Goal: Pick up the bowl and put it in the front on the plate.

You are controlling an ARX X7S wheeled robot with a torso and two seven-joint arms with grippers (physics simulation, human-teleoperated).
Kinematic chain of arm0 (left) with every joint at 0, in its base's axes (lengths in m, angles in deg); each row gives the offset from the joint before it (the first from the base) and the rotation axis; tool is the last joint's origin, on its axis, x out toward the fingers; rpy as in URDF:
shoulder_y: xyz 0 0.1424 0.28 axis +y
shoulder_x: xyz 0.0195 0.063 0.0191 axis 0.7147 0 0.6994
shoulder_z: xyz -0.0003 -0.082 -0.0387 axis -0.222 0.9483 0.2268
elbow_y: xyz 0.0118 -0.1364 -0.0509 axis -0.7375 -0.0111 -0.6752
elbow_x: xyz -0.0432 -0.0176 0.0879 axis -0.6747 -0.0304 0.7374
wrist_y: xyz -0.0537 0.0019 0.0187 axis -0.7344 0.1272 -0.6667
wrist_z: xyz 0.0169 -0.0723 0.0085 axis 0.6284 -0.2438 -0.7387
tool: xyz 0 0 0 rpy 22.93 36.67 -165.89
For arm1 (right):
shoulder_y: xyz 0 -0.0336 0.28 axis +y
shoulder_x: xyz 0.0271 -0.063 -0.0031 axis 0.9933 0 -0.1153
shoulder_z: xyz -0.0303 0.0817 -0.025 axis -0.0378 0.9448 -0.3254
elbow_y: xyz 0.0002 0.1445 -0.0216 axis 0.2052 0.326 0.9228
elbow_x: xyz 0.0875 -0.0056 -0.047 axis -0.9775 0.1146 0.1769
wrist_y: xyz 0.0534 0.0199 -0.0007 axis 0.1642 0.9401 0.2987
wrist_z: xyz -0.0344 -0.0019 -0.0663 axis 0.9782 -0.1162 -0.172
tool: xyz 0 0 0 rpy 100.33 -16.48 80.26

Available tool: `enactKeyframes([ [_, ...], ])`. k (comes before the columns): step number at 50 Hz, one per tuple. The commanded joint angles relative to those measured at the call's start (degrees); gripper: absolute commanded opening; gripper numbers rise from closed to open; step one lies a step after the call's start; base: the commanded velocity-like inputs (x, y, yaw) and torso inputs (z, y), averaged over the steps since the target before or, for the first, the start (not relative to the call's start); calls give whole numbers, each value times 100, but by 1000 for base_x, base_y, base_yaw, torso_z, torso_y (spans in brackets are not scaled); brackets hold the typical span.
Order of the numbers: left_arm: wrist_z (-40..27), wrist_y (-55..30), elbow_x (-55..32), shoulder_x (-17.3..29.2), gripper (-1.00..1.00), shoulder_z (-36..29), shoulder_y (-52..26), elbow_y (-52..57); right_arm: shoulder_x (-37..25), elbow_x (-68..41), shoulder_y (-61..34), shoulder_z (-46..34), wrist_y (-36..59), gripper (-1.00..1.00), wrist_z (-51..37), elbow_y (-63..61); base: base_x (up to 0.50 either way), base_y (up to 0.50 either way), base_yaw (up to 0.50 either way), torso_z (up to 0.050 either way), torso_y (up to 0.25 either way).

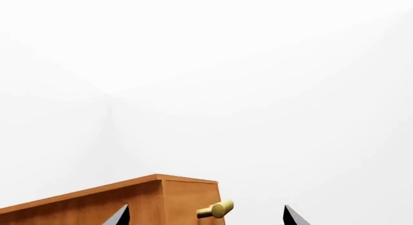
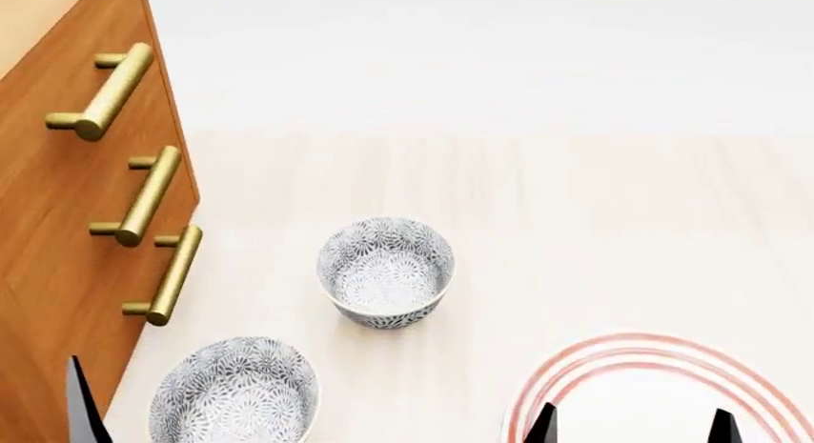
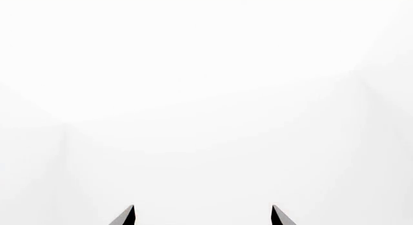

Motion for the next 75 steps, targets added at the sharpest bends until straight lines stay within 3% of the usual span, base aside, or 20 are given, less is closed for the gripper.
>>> enactKeyframes([
  [1, 38, -82, -17, -24, 100, 9, -9, -4, -6, 15, -3, 23, 54, 100, 20, -6, 0, 0, 0, 0, 0],
  [13, 12, -461, 241, -81, 100, -25, -51, 5, -44, 9, -26, -24, 73, 100, -3, 52, 0, 0, 0, 0, 0],
  [43, -79, -509, 145, 27, 100, -140, -64, -1, -120, 31, -36, -106, 148, 100, -104, 32, 0, 0, 0, 0, -109],
  [52, -156, -298, 94, 89, 100, -192, -23, 25, -273, -101, -83, -253, 643, 100, -110, -330, 0, 0, 0, 0, -13],
  [56, -183, -263, 102, 107, 100, -208, -18, 30, -364, -224, -289, -296, 1375, 100, -248, -793, 0, 0, 0, 0, 0],
  [62, -182, -293, 66, 121, 100, -237, -27, 17, -469, -514, -1522, -277, 3723, 100, -782, -1619, 0, 0, 0, 0, 0],
  [67, -196, -290, 29, 137, 100, -257, -37, -33, -428, -996, -3092, -260, 5719, 100, -1145, -1256, 0, 0, 0, 0, 0],
  [75, -193, -348, -4, 147, 100, -302, -58, -77, -204, -1905, -5079, -294, 7878, 100, -1111, -103, 0, 0, 0, 0, 0],
])
